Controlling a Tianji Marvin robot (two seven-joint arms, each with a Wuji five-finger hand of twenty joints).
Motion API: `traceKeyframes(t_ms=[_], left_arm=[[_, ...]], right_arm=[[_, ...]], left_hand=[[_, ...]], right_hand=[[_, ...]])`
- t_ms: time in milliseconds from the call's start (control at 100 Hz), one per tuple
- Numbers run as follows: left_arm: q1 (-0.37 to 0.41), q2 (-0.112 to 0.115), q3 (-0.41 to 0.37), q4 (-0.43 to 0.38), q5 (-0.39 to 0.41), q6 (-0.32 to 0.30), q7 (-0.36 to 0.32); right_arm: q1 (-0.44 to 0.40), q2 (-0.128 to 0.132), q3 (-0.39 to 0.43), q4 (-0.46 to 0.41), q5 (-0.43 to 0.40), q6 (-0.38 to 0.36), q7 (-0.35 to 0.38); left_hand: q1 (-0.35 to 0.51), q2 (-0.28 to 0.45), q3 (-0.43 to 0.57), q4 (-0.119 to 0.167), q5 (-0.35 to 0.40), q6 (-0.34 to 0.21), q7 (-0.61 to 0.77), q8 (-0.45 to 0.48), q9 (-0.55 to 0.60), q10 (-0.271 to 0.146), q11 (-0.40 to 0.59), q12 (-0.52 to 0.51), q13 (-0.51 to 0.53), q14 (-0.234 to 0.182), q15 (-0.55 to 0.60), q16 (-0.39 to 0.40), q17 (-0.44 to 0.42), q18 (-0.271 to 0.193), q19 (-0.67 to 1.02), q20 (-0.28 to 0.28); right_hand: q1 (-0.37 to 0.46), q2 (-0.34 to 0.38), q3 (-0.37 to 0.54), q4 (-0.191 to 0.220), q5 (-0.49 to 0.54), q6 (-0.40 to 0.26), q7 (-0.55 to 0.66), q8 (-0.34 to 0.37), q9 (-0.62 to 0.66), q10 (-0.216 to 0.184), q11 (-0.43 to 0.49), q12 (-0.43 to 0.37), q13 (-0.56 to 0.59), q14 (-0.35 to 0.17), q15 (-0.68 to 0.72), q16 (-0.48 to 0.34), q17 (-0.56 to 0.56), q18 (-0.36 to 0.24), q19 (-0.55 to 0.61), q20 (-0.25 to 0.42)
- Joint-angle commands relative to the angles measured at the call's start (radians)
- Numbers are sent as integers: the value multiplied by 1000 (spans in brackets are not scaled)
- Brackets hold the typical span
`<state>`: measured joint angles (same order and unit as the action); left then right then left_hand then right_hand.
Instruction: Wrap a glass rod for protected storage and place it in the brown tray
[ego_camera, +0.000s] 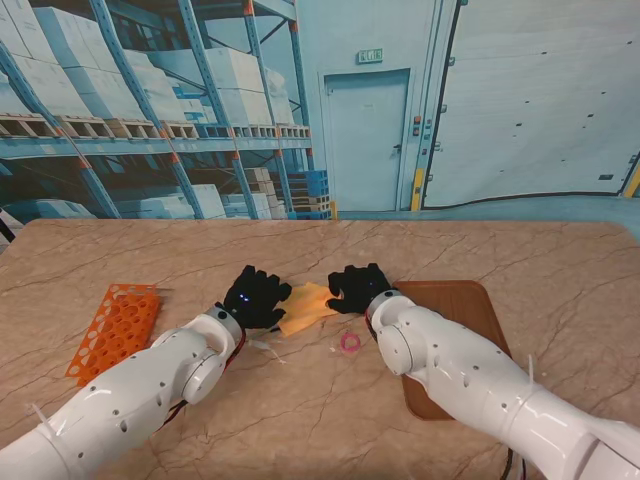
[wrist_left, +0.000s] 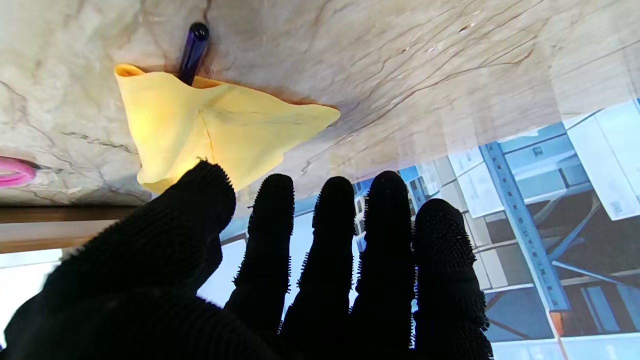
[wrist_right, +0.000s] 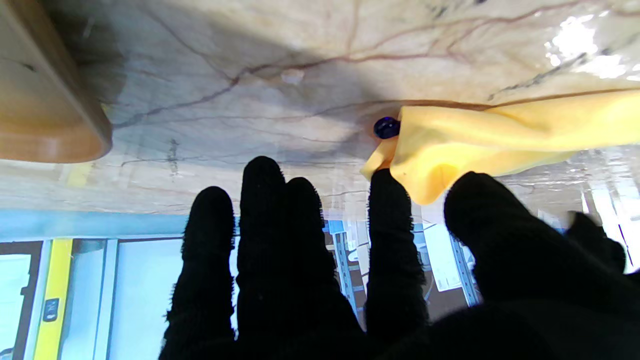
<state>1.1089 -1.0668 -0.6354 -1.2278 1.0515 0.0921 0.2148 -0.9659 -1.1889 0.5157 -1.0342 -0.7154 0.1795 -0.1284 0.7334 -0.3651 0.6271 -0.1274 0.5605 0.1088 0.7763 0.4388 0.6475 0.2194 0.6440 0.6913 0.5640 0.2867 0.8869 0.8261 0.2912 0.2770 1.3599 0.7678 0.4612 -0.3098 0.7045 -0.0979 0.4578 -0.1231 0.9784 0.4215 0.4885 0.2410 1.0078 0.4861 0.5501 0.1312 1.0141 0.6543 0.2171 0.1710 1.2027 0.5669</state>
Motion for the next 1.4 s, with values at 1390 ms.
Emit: traceKeyframes(t_ms=[1390], left_arm=[[-296,-214,448,441,-260,157,-15]], right_arm=[[-2,-9,8,1,43,-30,24]], left_hand=[[101,-211,270,15,-113,-50,476,288,60,3,20,118,-97,7,-142,-151,-247,24,-133,-33]], right_hand=[[-50,42,-25,60,-12,3,-20,15,-2,-7,-21,-17,-15,-11,-19,-3,-21,-10,-24,4]])
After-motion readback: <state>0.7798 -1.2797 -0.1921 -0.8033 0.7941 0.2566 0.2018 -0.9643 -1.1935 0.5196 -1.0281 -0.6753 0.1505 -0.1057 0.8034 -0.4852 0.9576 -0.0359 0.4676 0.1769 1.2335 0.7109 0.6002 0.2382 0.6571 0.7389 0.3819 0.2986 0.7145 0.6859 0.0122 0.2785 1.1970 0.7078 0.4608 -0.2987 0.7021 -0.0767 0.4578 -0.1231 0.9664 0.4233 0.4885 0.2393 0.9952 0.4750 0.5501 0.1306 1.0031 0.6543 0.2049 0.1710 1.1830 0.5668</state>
